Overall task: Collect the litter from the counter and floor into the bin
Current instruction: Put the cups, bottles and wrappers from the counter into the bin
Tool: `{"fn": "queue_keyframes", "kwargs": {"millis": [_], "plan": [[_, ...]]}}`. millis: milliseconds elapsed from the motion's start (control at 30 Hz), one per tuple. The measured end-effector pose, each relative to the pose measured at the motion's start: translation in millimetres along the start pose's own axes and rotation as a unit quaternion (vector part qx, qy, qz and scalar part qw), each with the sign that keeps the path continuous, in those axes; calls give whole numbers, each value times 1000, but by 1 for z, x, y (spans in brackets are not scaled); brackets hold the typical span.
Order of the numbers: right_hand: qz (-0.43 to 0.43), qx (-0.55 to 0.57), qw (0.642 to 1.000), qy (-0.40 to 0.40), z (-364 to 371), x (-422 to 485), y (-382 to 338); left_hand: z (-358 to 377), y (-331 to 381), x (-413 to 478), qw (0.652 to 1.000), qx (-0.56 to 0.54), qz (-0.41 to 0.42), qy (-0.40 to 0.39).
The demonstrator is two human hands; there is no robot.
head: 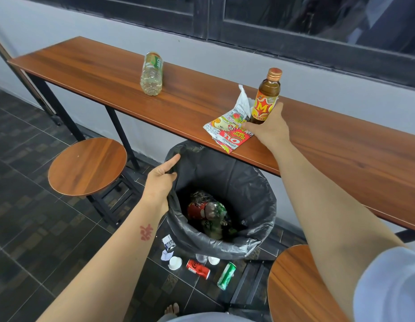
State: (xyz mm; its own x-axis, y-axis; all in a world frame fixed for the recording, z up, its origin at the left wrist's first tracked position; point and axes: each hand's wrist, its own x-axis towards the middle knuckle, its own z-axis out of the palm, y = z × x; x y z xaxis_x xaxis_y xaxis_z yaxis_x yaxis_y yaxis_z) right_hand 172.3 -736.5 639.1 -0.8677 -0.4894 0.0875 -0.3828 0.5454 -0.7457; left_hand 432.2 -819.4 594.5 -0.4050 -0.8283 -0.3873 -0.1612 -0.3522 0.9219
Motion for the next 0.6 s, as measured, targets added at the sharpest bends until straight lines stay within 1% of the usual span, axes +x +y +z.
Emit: {"fn": "queue_keyframes", "kwargs": {"millis": [133,267,467,567,600], "plan": [[4,-21,1000,22,3,2,1,1,1,-2,1000,-5,-3,0],[-11,-40,998,50,6,-1,0,2,1,-2,1000,-10,-7,8],[-41,-83,995,44,6,-12,-7,2,3,-3,1000,-13,-12,16],[-42,-91,994,40,6,-22,-8,1,3,-7,1000,-11,-9,1],[-51,-92,994,41,6,-42,-10,-11,1,-18,1000,-17,-6,-7]]}}
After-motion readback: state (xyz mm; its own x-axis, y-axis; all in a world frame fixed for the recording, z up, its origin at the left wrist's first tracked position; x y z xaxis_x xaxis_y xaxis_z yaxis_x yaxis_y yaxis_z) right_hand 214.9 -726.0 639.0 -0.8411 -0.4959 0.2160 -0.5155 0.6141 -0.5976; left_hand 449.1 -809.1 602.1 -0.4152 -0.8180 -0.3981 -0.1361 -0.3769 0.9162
